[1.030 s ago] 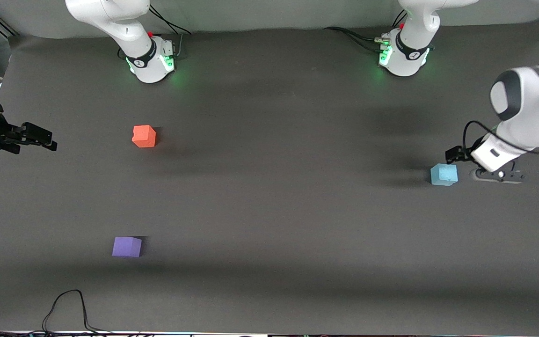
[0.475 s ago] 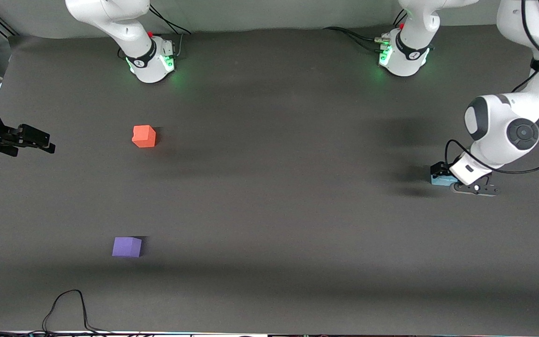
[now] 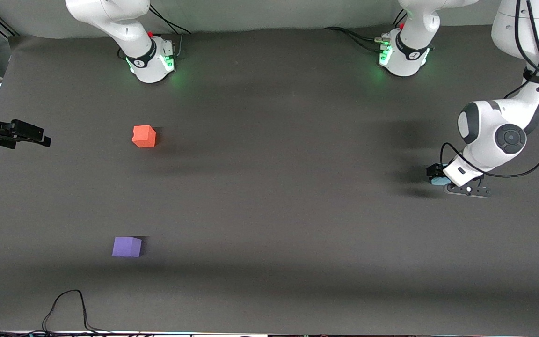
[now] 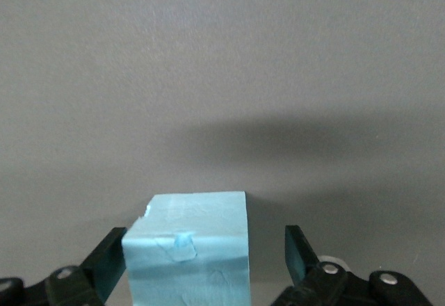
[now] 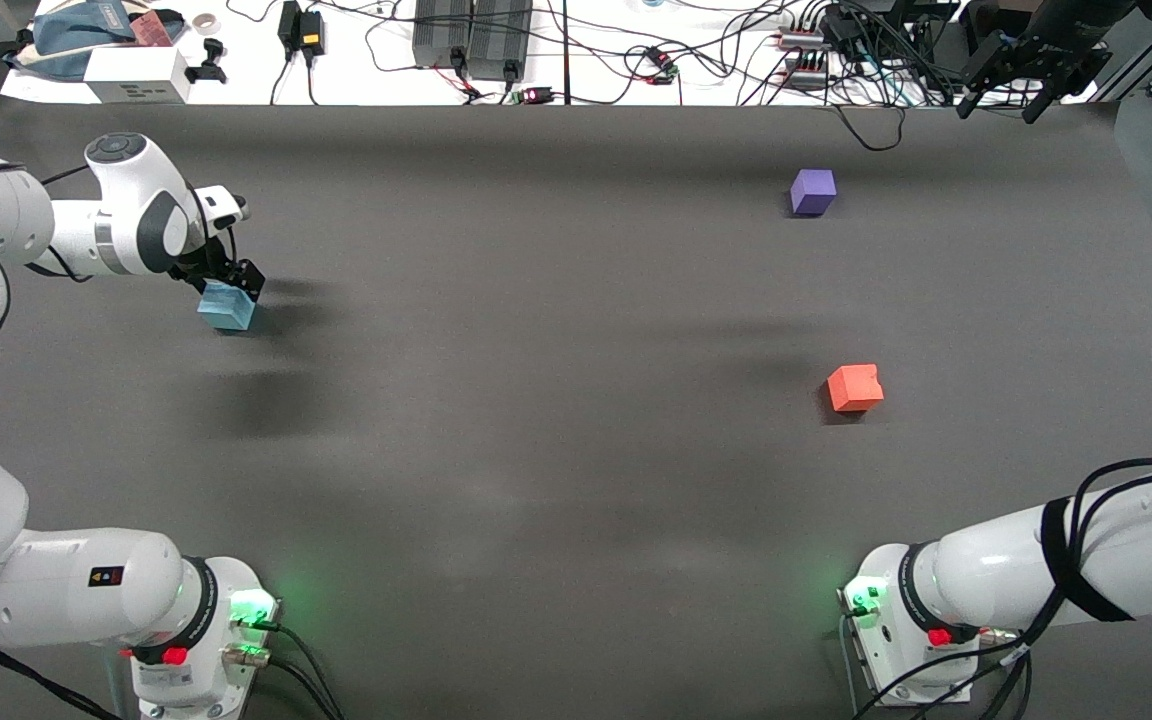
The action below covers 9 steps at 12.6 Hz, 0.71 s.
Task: Place blue block between orange and purple blocks
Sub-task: 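Lower the left gripper onto the light blue cube and close it, then lift the blue cube with the left gripper and carry it toward the table middle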
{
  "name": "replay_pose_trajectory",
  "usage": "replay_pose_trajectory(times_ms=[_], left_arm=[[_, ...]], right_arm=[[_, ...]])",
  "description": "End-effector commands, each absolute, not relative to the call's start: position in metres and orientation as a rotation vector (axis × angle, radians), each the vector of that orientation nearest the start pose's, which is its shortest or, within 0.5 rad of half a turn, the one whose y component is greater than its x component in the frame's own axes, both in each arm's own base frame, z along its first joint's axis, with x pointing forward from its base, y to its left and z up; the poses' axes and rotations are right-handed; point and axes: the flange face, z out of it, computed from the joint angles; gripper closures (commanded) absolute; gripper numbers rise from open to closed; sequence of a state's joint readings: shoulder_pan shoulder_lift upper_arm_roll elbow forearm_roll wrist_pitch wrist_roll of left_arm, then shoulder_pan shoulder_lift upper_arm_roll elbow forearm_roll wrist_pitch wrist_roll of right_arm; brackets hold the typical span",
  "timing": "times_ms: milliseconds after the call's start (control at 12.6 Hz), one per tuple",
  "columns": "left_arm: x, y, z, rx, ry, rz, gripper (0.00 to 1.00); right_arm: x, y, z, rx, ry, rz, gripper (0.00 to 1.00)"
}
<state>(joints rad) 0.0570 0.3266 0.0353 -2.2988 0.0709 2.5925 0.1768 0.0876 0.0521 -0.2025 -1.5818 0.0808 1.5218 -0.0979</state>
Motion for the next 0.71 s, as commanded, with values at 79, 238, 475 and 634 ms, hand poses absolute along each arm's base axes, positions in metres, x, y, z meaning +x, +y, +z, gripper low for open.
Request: replay_pose_trajectory(times_ms=[79, 238, 475, 634], left_arm=[[0.514, 0.054, 0.2, -3.082, 0.243, 0.083, 0.0], [0.513, 0.054, 0.199, -3.083, 0.242, 0.105, 0.07], [0.512, 0.053, 0.199, -3.084, 0.238, 0.111, 0.59], [0.514, 0.053, 0.201, -3.083, 0.239, 0.114, 0.6]], right_arm=[[0.564, -0.053, 0.6, -3.044, 0.032, 0.133, 0.0], [0.566, -0.052, 0.599, -3.044, 0.028, 0.123, 0.0], [0.576, -0.042, 0.594, -3.05, 0.01, 0.104, 0.0], [0.582, -0.034, 0.59, -2.983, 0.005, 0.086, 0.0]])
